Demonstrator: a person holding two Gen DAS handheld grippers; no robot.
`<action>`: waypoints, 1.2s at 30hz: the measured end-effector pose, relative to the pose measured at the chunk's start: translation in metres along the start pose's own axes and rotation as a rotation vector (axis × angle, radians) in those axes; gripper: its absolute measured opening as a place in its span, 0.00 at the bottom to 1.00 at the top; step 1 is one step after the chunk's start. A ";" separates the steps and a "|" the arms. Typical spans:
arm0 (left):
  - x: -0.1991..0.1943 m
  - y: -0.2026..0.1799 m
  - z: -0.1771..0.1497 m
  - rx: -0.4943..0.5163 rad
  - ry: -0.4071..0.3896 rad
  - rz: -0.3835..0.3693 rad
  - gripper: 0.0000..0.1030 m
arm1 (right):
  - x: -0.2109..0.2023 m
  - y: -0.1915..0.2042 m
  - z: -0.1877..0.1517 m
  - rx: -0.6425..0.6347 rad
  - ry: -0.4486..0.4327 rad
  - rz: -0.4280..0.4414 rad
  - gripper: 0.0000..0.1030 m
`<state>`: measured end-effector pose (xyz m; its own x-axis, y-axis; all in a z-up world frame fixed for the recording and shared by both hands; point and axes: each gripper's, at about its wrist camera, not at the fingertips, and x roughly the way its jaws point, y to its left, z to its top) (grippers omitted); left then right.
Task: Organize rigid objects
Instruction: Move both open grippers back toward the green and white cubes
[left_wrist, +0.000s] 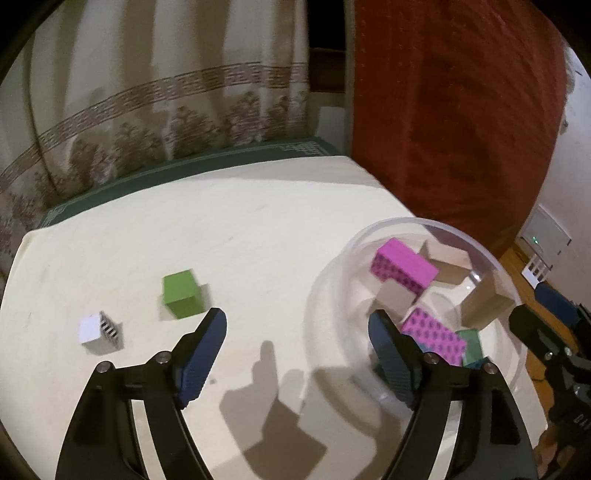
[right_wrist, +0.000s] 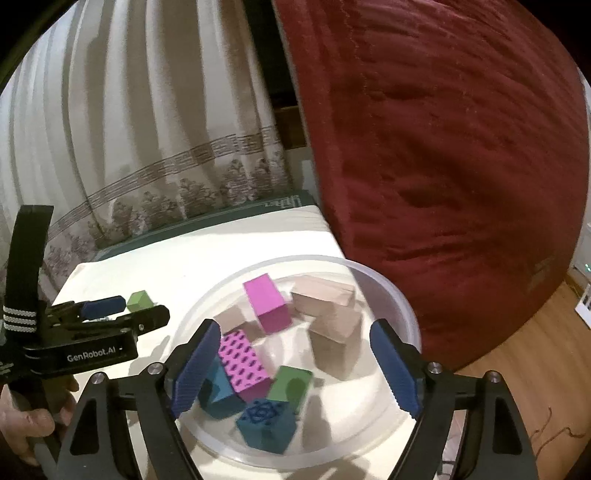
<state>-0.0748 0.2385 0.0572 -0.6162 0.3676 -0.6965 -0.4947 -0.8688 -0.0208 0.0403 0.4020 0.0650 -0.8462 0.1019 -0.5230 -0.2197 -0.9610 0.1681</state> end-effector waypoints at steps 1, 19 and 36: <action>-0.001 0.005 -0.001 -0.008 0.002 0.005 0.78 | 0.001 0.003 0.000 -0.004 0.001 0.003 0.85; -0.013 0.082 -0.030 -0.175 0.009 0.090 0.78 | 0.015 0.057 -0.003 -0.092 0.036 0.070 0.86; -0.006 0.136 -0.036 -0.258 0.010 0.159 0.78 | 0.023 0.093 -0.006 -0.167 0.059 0.109 0.88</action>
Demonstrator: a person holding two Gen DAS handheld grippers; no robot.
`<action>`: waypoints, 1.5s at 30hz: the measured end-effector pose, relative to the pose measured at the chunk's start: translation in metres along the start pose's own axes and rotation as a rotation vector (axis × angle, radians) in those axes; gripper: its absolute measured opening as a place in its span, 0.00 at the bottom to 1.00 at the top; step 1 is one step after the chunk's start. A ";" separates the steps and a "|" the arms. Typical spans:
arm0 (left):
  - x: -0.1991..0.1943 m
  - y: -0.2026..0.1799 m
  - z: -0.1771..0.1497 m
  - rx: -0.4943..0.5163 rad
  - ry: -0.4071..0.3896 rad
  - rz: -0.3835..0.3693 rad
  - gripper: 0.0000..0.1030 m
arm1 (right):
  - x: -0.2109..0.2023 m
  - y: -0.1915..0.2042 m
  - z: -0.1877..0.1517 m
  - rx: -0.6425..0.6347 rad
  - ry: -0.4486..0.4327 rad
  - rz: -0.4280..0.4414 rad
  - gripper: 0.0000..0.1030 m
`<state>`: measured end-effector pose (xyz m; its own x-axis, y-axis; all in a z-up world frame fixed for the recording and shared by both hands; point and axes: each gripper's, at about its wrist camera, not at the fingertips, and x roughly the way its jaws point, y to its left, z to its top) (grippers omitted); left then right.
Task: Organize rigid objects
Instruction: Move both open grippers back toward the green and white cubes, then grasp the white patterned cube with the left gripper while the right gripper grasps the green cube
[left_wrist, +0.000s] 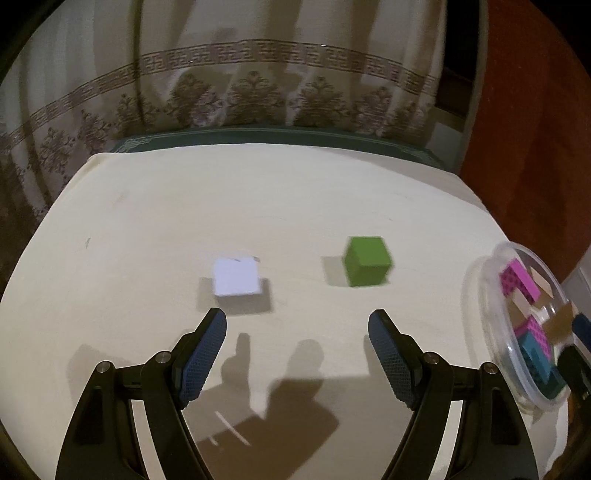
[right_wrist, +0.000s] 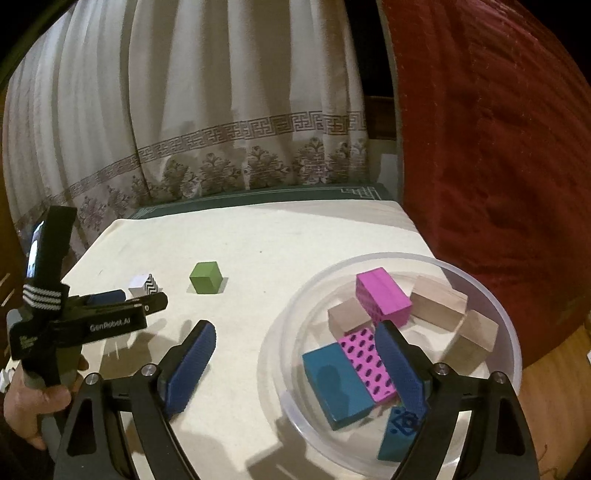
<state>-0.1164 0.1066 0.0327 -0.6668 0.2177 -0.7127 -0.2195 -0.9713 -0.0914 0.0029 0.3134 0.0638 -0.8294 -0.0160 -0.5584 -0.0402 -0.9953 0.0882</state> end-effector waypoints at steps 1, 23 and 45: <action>0.001 0.004 0.001 -0.006 0.000 0.008 0.78 | 0.001 0.002 0.000 -0.004 0.002 0.001 0.88; 0.028 0.034 0.016 -0.047 0.000 0.044 0.30 | 0.035 0.043 0.010 -0.106 0.060 0.059 0.88; -0.008 0.058 0.009 -0.113 -0.111 0.058 0.30 | 0.141 0.102 0.032 -0.182 0.202 0.086 0.64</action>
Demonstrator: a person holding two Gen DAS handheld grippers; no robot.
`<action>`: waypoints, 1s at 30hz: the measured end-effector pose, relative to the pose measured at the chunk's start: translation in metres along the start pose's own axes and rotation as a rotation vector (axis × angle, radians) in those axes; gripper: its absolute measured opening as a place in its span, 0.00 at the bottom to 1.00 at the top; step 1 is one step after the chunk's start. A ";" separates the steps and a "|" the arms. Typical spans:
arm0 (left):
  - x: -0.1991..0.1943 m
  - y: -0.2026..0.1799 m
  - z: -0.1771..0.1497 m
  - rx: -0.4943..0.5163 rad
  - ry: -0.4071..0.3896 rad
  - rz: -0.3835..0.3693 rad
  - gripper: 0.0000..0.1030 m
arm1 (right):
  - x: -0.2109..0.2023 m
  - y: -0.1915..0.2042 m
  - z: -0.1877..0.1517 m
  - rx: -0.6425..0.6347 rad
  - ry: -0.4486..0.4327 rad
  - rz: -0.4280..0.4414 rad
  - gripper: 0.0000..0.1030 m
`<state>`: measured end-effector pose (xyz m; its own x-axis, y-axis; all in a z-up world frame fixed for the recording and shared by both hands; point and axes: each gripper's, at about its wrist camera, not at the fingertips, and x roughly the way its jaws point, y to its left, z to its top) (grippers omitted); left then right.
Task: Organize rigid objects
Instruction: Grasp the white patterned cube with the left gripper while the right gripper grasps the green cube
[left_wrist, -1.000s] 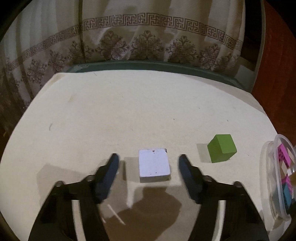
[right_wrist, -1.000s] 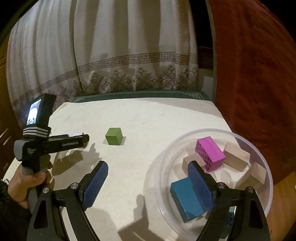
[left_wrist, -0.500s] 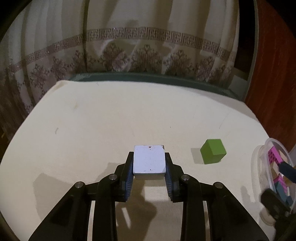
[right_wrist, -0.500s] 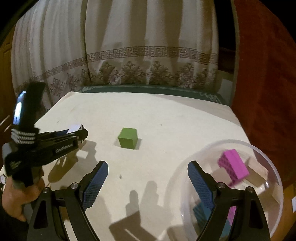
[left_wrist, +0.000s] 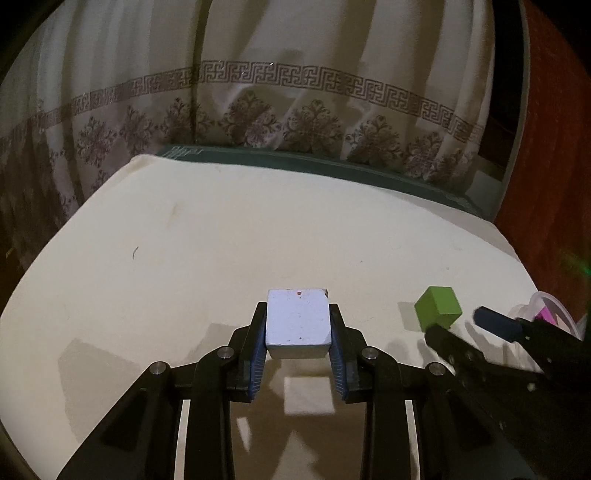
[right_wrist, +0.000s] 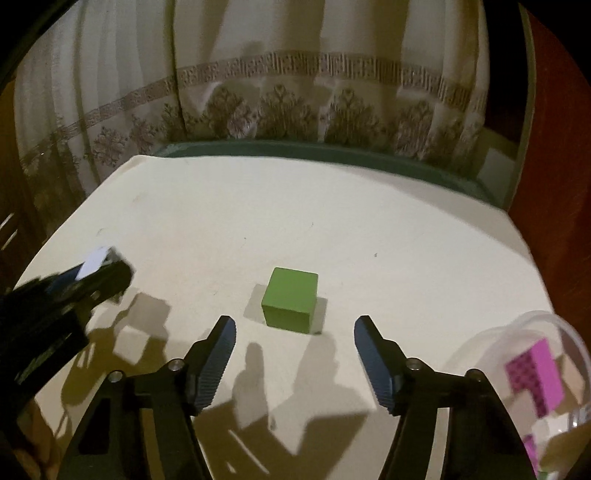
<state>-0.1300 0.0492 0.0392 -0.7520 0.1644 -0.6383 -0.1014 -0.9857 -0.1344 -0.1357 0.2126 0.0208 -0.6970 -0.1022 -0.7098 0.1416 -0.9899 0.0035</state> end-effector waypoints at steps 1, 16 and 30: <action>0.001 0.001 0.000 -0.005 0.005 -0.002 0.30 | 0.007 -0.002 0.002 0.013 0.013 -0.002 0.63; 0.007 -0.001 -0.003 -0.014 0.020 -0.013 0.30 | 0.022 -0.012 0.014 0.087 0.051 0.016 0.31; 0.007 -0.007 -0.007 0.004 0.019 -0.030 0.30 | -0.053 -0.014 -0.015 0.067 -0.058 0.018 0.31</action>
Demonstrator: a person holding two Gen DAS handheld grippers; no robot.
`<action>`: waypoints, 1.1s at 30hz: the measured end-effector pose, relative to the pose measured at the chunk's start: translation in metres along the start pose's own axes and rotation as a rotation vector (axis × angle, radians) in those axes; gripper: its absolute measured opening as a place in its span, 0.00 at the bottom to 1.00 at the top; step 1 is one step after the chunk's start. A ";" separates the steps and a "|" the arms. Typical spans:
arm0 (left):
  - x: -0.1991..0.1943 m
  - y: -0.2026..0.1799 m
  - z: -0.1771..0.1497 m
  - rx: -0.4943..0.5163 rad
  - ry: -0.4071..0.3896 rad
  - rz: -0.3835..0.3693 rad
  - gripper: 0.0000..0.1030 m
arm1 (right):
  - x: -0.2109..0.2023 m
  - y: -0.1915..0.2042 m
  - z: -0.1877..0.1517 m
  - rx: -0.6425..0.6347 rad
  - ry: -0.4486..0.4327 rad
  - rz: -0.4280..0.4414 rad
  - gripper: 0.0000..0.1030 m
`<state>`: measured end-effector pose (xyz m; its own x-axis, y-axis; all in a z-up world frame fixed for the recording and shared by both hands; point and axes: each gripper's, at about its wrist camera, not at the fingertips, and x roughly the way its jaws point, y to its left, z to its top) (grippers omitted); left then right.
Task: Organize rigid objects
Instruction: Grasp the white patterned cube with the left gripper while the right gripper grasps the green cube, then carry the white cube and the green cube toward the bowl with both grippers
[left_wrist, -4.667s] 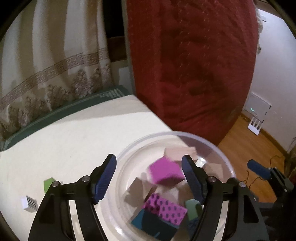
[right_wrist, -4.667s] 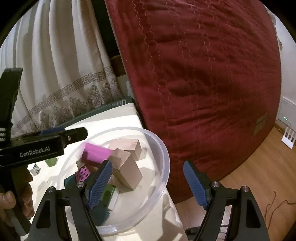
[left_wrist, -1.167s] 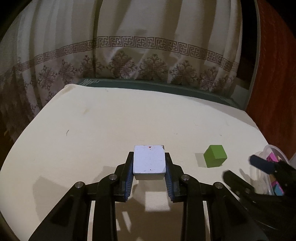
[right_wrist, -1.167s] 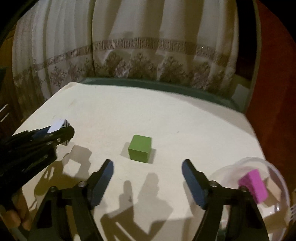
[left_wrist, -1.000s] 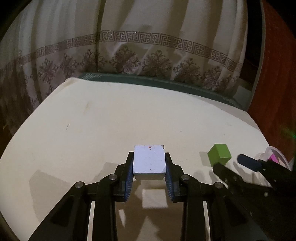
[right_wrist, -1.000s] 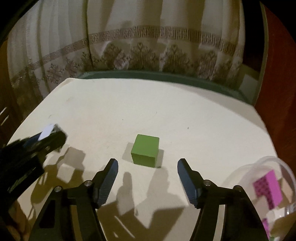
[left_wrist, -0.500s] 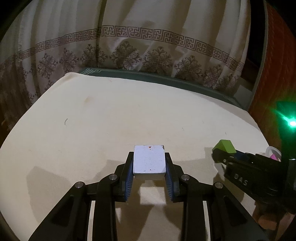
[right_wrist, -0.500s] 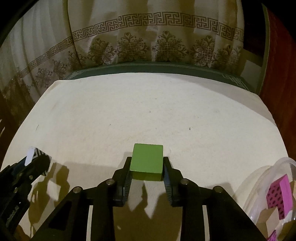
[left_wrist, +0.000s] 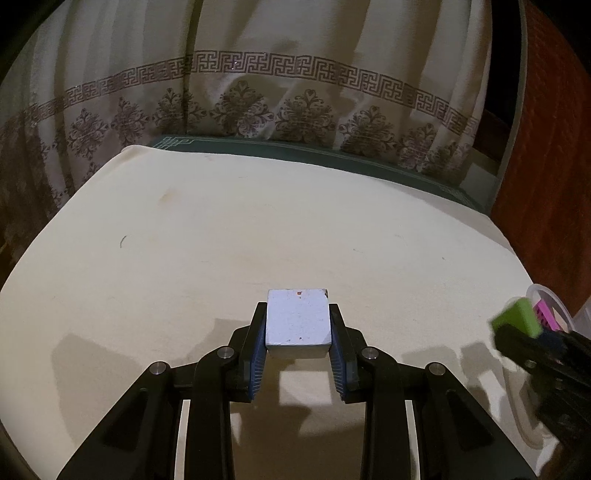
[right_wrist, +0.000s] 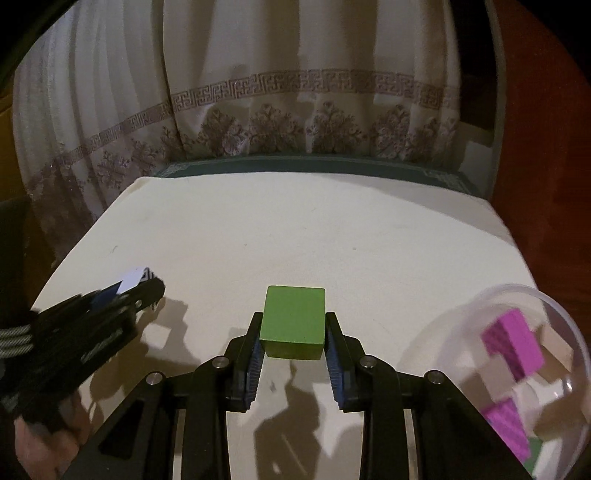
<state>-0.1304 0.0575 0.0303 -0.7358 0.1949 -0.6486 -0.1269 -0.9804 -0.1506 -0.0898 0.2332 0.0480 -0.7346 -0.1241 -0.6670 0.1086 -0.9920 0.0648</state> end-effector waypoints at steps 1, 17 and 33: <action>-0.001 -0.001 0.000 0.003 -0.002 0.000 0.30 | -0.006 -0.003 -0.002 0.006 -0.008 0.000 0.31; -0.009 -0.015 0.001 0.045 -0.024 0.007 0.30 | -0.110 -0.090 -0.062 0.133 -0.107 -0.221 0.31; -0.058 -0.062 -0.010 0.140 -0.059 -0.037 0.30 | -0.149 -0.153 -0.094 0.280 -0.155 -0.306 0.31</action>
<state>-0.0735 0.1071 0.0696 -0.7660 0.2331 -0.5991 -0.2430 -0.9678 -0.0659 0.0661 0.4058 0.0677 -0.7988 0.1949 -0.5692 -0.2991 -0.9495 0.0946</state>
